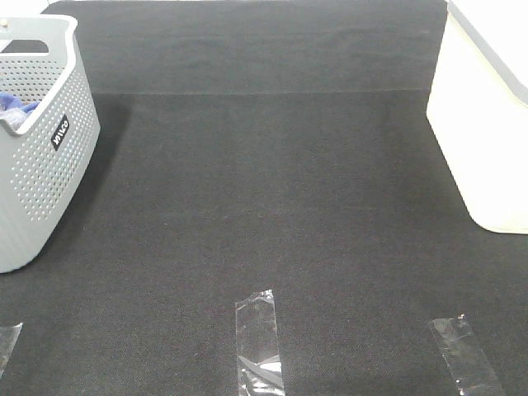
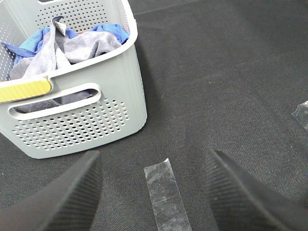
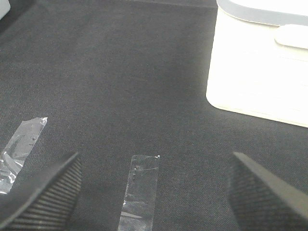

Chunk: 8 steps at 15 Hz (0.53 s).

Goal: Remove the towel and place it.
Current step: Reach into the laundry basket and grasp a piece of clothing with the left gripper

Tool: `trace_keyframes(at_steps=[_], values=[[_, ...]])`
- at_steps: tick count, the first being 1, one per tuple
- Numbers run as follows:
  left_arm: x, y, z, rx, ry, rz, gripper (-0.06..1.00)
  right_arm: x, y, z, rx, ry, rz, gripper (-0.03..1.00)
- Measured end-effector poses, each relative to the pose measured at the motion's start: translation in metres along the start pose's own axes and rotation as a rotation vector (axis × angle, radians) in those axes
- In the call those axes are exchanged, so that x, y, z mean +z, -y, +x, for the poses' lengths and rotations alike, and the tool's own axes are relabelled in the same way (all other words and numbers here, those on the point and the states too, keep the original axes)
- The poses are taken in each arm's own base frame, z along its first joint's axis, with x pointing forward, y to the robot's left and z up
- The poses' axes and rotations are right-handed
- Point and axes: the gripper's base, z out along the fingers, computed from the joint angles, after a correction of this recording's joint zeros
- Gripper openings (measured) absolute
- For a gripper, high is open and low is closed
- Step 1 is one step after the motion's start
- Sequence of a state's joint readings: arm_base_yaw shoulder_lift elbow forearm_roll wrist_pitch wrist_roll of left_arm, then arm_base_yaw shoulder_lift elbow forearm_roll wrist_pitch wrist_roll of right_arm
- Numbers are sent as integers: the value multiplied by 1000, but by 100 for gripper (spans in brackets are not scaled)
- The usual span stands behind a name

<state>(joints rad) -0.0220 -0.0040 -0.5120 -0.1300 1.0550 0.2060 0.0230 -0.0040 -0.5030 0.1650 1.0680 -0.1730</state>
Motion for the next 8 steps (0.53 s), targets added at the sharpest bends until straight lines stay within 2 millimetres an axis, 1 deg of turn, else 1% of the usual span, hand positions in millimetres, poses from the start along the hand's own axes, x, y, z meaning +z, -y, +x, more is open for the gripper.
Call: trace_keyframes(at_steps=[8], values=[[0, 0, 0, 0, 0, 0, 60, 0, 0, 0, 0, 0, 0, 77]])
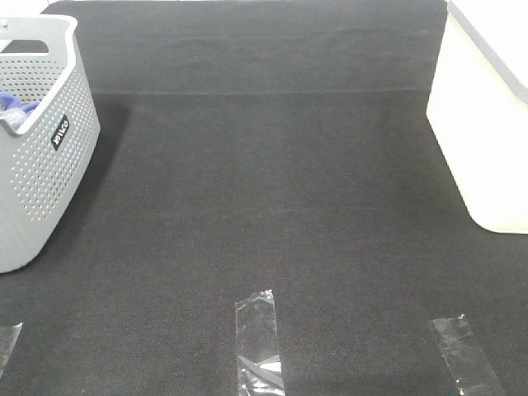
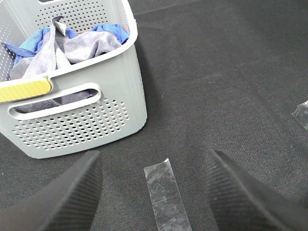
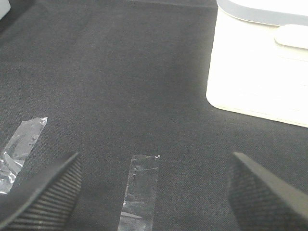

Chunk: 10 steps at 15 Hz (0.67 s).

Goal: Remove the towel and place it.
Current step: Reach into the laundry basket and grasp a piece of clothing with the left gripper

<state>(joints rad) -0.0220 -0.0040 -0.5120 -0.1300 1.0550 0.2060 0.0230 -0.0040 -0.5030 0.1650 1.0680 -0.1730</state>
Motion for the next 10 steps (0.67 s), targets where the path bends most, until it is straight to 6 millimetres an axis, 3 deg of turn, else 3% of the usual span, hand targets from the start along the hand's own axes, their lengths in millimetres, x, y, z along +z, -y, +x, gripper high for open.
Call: trace_keyframes(at_steps=[10], values=[[0, 0, 0, 0, 0, 0, 60, 0, 0, 0, 0, 0, 0, 77]])
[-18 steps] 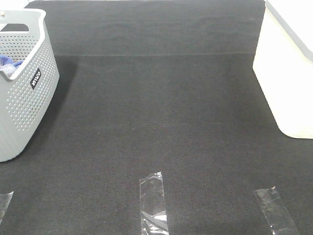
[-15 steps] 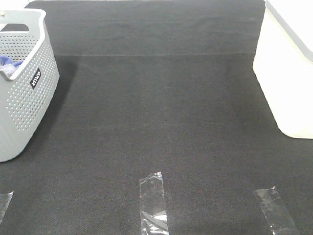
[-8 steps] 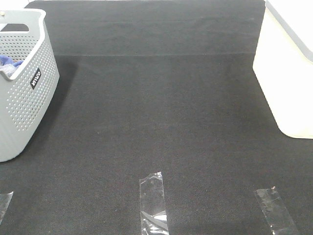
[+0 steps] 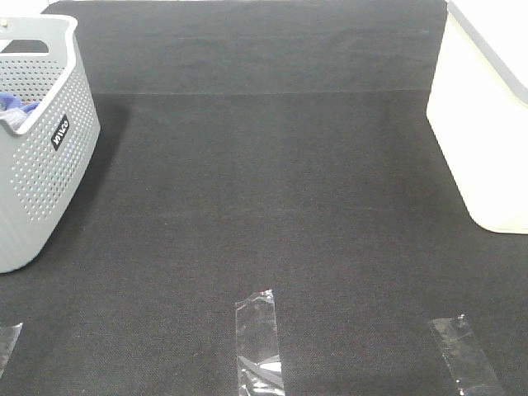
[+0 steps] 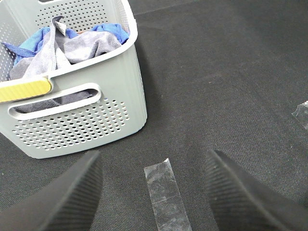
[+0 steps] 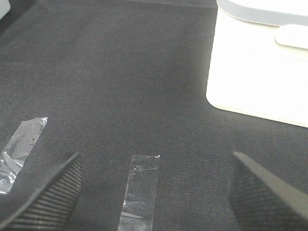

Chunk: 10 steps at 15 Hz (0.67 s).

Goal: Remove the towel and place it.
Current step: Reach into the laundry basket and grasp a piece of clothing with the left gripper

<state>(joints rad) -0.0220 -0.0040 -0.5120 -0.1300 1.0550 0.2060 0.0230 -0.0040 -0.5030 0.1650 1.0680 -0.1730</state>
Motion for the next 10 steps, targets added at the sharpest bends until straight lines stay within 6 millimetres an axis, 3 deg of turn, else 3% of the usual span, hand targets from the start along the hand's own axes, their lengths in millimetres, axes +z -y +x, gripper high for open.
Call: trace_keyframes(at_steps=[10], values=[[0, 0, 0, 0, 0, 0, 60, 0, 0, 0, 0, 0, 0, 77]])
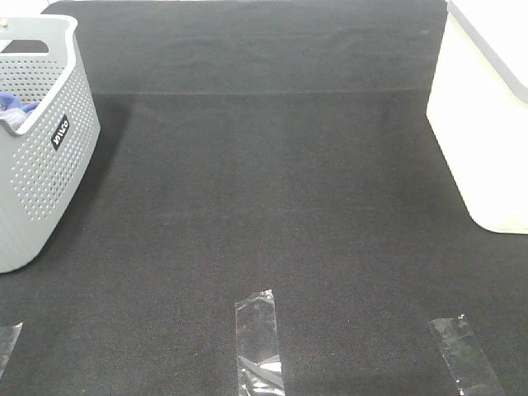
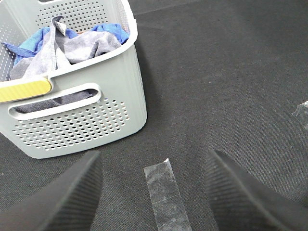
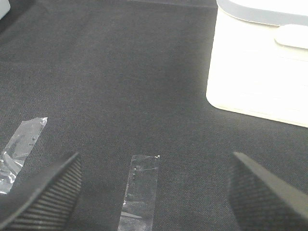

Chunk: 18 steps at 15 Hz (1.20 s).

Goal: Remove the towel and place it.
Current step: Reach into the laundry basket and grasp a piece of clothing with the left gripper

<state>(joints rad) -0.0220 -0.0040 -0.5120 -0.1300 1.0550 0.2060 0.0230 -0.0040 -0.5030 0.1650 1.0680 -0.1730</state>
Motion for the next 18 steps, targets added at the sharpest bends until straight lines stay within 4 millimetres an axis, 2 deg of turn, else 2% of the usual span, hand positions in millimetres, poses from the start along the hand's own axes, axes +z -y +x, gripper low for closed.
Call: trace_keyframes(at_steps=[18], values=[[0, 0, 0, 0, 0, 0, 60, 0, 0, 0, 0, 0, 0, 77]])
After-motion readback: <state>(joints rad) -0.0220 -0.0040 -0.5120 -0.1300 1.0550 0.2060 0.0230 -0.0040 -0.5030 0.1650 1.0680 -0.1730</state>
